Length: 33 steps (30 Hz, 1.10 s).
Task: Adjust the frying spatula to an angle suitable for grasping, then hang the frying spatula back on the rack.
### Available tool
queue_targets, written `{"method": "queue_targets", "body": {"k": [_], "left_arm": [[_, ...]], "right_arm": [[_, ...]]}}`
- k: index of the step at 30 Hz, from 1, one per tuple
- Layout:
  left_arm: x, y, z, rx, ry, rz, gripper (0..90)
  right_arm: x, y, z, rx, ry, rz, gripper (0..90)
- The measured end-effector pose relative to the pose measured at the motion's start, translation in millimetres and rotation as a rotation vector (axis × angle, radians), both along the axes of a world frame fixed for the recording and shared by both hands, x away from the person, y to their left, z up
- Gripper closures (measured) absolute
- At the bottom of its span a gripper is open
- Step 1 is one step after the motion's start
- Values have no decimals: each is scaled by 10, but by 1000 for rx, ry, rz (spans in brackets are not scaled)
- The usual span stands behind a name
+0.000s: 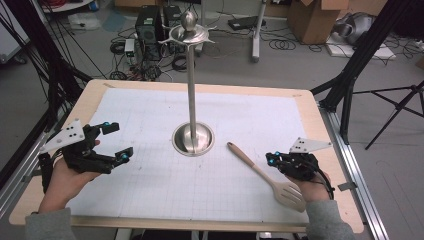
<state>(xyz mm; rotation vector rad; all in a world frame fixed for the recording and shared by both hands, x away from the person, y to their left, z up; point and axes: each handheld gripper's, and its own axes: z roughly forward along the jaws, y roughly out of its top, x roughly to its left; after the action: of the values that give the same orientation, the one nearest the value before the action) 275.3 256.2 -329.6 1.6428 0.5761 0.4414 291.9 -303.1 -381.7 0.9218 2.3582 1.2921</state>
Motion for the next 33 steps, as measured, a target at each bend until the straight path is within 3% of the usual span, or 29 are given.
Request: {"method": "queue_targets", "body": {"k": [1, 4, 6, 7, 9, 10, 13, 22, 33], "left_arm": [[3, 3, -6, -2, 1, -1, 63], [5, 12, -8, -2, 4, 0, 63], [6, 21, -8, -5, 4, -1, 63], [7, 25, -8, -6, 4, 0, 63], [8, 29, -10, -9, 3, 0, 63], [8, 29, -10, -9, 3, 0, 63], [8, 18, -14, -12, 4, -3, 63], [26, 2, -10, -14, 6, -9, 63], [29, -40, 11, -7, -1, -20, 63]], "right_arm": [[7, 7, -20, -7, 9, 4, 719], [11, 12, -38, -14, 10, 5, 660], [34, 9, -66, -14, 30, -6, 518], [34, 9, -66, -14, 30, -6, 518], [40, 5, -85, -13, 39, -2, 411], [40, 5, -85, -13, 39, -2, 411], [34, 25, -101, -42, 36, 27, 285], [12, 32, -137, -59, 46, 28, 158], [-1, -21, -186, -57, 67, 16, 158]]}}
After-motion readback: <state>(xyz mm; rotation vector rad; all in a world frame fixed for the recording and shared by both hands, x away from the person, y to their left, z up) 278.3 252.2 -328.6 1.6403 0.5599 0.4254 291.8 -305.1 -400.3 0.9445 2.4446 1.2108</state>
